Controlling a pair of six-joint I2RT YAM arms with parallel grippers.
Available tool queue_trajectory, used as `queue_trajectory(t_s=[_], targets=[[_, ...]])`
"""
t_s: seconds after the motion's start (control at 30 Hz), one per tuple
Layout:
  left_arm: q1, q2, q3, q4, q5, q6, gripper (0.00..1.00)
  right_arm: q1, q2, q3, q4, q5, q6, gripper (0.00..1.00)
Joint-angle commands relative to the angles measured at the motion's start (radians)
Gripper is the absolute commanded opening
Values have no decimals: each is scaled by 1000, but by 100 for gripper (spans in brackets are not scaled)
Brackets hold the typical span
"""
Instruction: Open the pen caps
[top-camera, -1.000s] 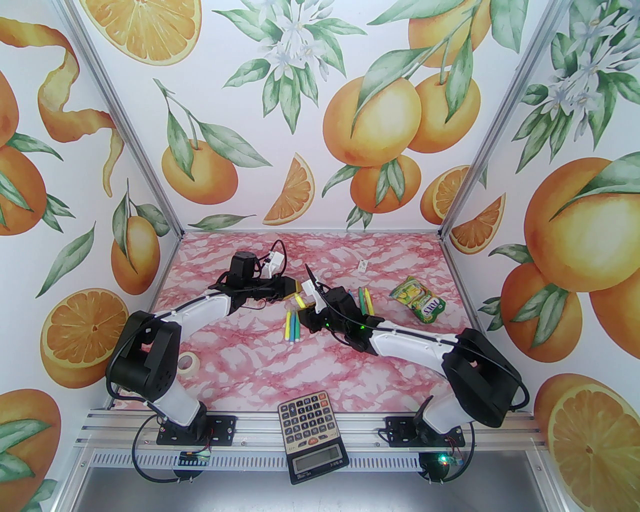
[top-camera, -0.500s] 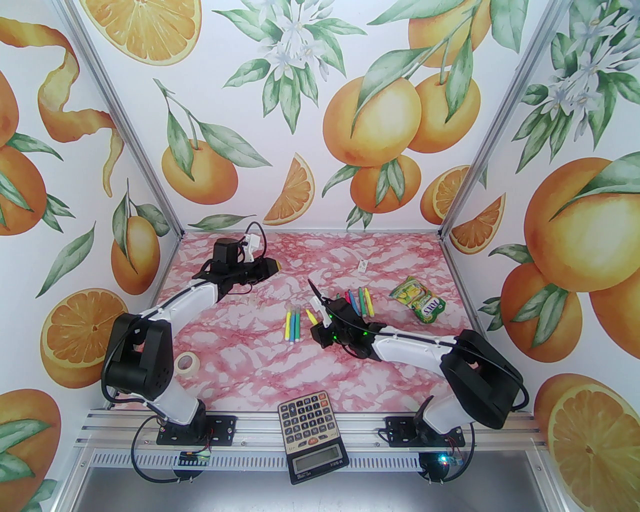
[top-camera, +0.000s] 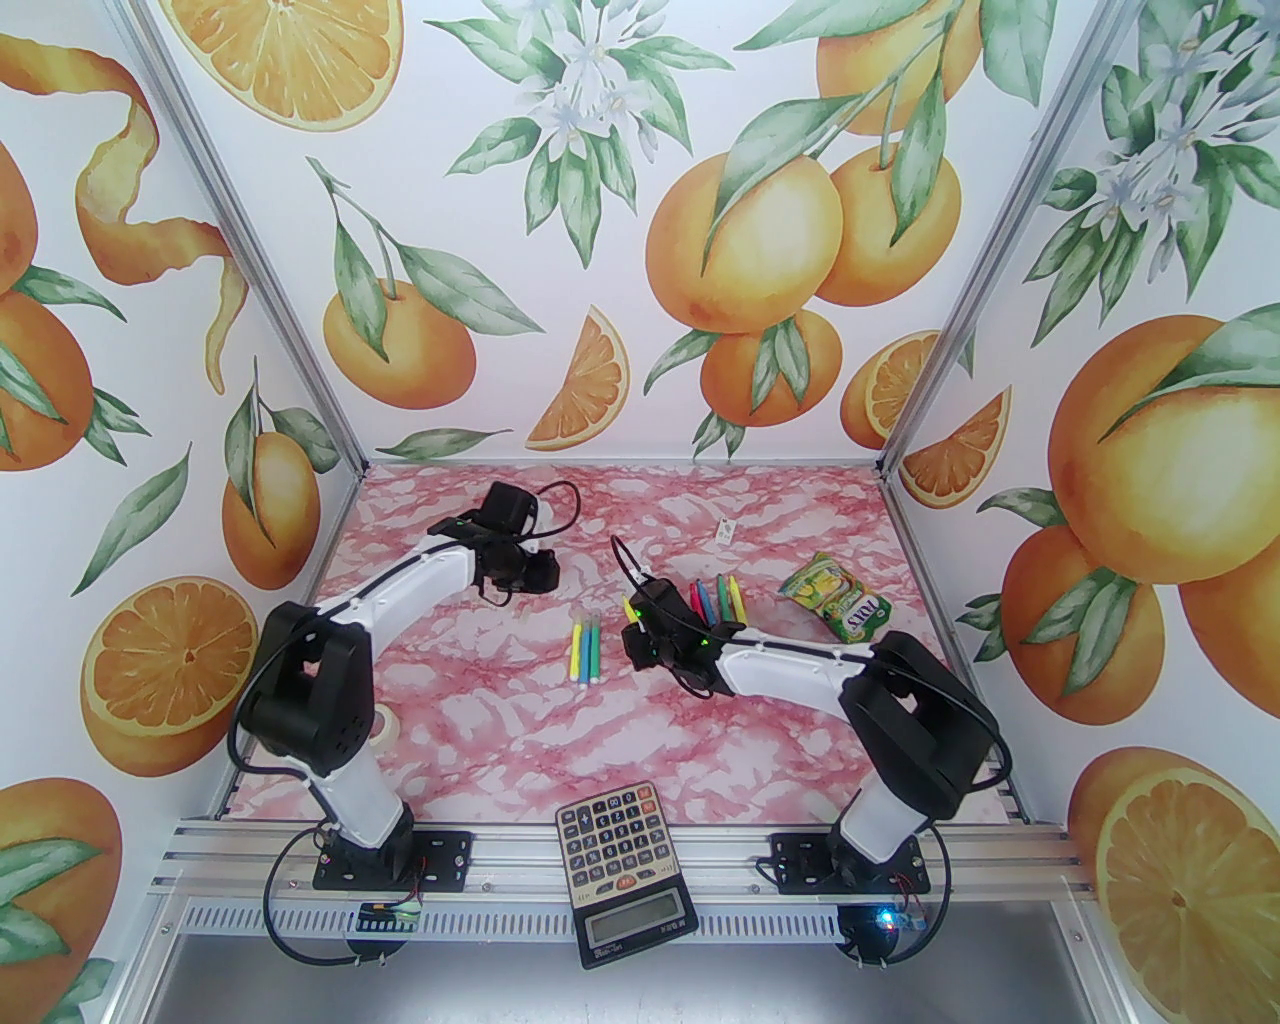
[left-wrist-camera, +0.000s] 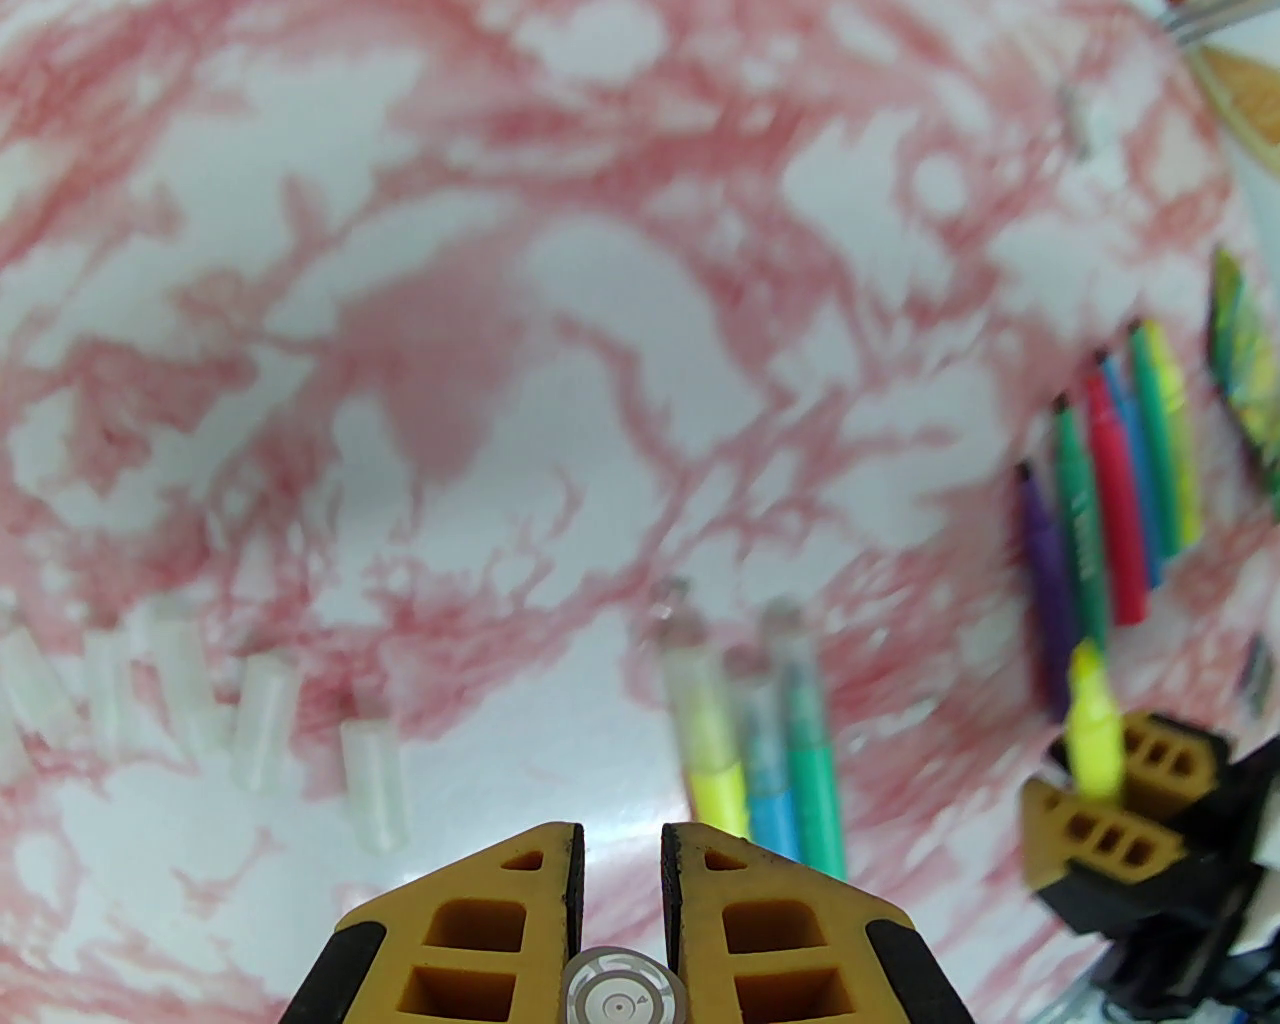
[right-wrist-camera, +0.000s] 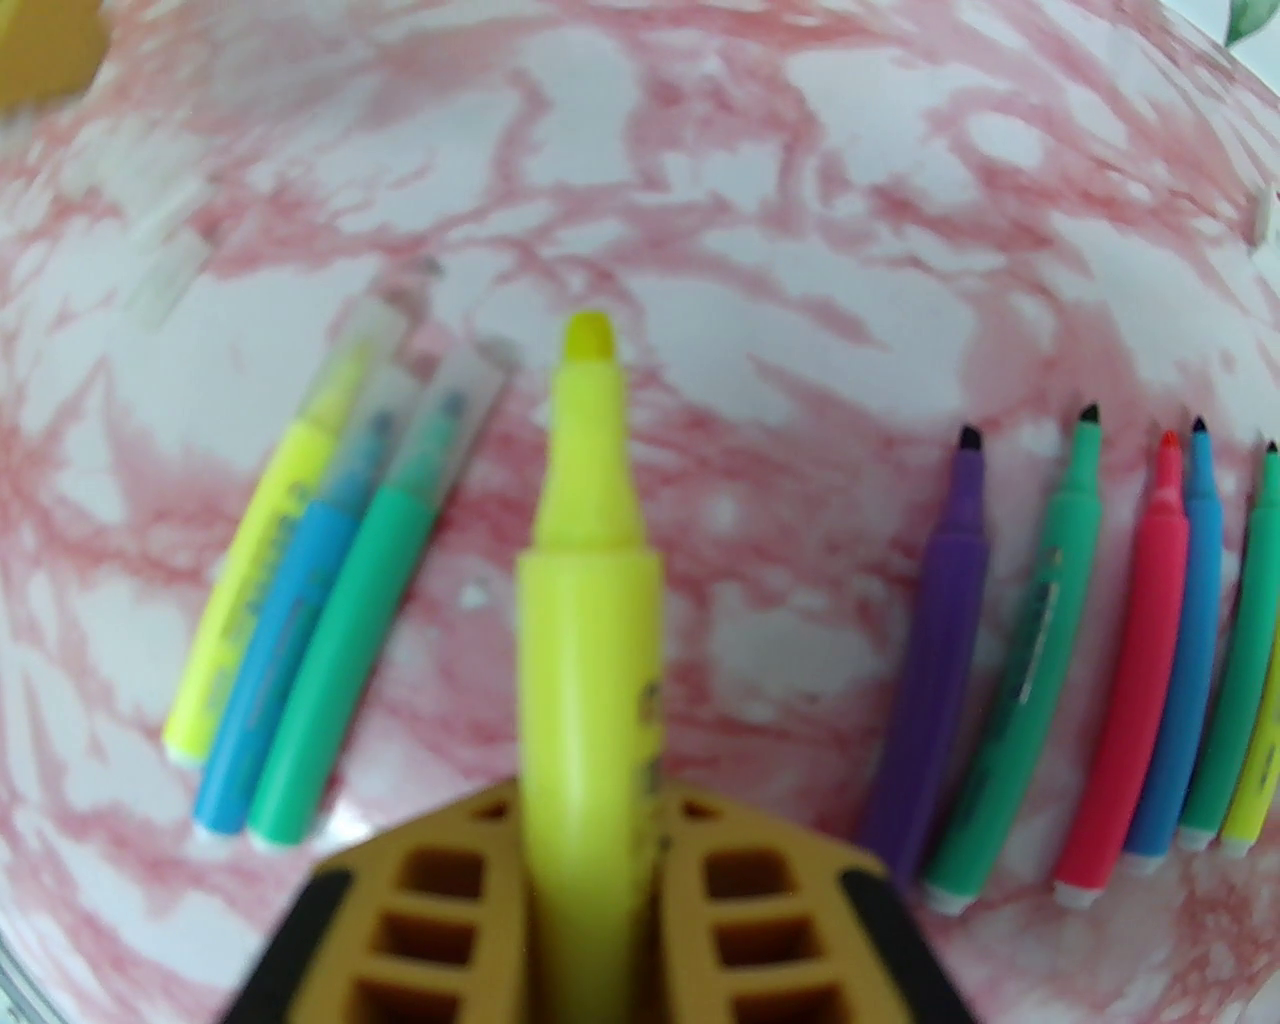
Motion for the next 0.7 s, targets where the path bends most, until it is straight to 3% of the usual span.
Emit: queue_trajectory(t_s=[0.0, 0.67], targets=[[-9, 37, 48, -72, -77, 40, 0, -6, 39, 44, -62, 71, 42, 2], [-32, 243, 98, -85, -148, 71, 0, -48, 138, 62, -36, 76, 89, 13]])
